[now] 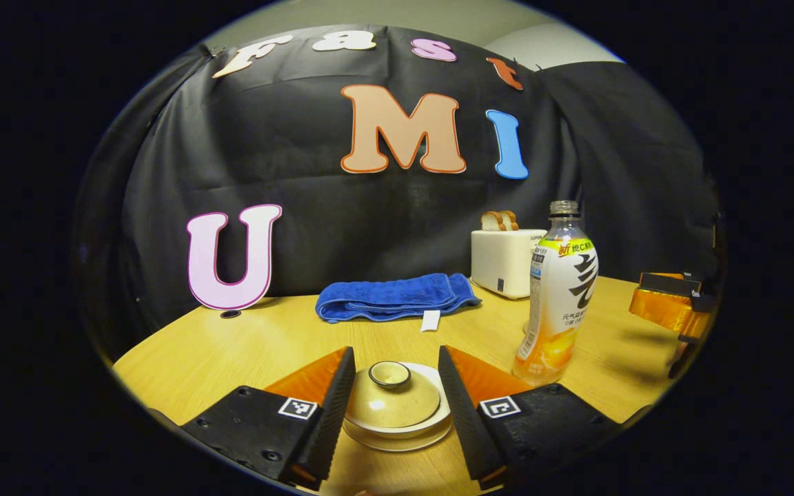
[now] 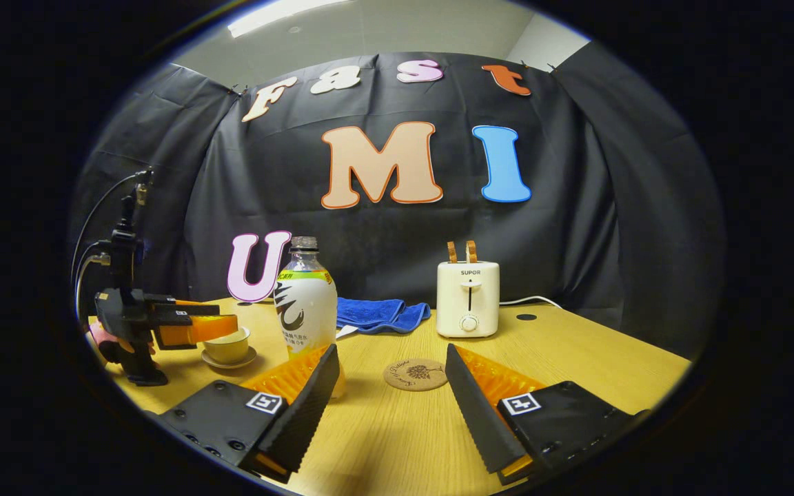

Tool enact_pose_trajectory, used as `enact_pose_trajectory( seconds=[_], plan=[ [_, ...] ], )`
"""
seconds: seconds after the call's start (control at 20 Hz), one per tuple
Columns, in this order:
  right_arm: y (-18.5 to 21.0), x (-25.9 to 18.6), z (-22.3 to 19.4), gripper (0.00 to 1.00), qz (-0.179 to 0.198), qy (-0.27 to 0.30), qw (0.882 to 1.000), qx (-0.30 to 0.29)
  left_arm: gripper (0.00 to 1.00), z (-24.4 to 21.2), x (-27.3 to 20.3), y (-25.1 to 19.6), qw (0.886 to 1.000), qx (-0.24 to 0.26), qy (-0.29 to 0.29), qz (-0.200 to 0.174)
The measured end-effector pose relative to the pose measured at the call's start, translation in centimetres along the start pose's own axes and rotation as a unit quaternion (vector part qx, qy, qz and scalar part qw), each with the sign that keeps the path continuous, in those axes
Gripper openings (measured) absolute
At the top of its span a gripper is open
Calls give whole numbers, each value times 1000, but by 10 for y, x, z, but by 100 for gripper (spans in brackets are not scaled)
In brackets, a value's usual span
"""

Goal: Open the teacup lid with one hand, grasp the water bottle and pour water into the teacup with the other hand; after pouring, place the water bottle on the coaster and then close the teacup lid.

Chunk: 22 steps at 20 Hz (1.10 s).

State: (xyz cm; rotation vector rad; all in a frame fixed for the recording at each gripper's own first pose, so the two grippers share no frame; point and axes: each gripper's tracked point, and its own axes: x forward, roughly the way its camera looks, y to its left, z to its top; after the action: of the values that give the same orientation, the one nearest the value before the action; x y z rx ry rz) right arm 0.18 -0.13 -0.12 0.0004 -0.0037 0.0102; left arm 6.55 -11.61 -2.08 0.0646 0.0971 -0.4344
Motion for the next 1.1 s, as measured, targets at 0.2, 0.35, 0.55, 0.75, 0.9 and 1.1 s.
enact_pose_trajectory(
  seconds=[0.2,0.35,0.55,0.75,0.9,1.1],
  plan=[
    [1,-1,0,94,1,0,1000,0,56,-1,5,-2,1000,8,7,-3],
    [1,-1,0,98,1,0,1000,0,49,1,7,0,1000,9,2,0],
    [1,0,0,98,1,0,1000,0,30,2,8,-1,1000,7,-2,-4],
    [1,-1,0,98,2,0,1000,0,28,3,8,-1,1000,5,-4,-7],
    [1,-1,0,98,2,0,1000,0,27,5,7,0,1000,0,-12,-7],
    [1,-1,0,98,2,0,1000,0,25,9,5,2,1000,-7,-24,-5]
  ],
)
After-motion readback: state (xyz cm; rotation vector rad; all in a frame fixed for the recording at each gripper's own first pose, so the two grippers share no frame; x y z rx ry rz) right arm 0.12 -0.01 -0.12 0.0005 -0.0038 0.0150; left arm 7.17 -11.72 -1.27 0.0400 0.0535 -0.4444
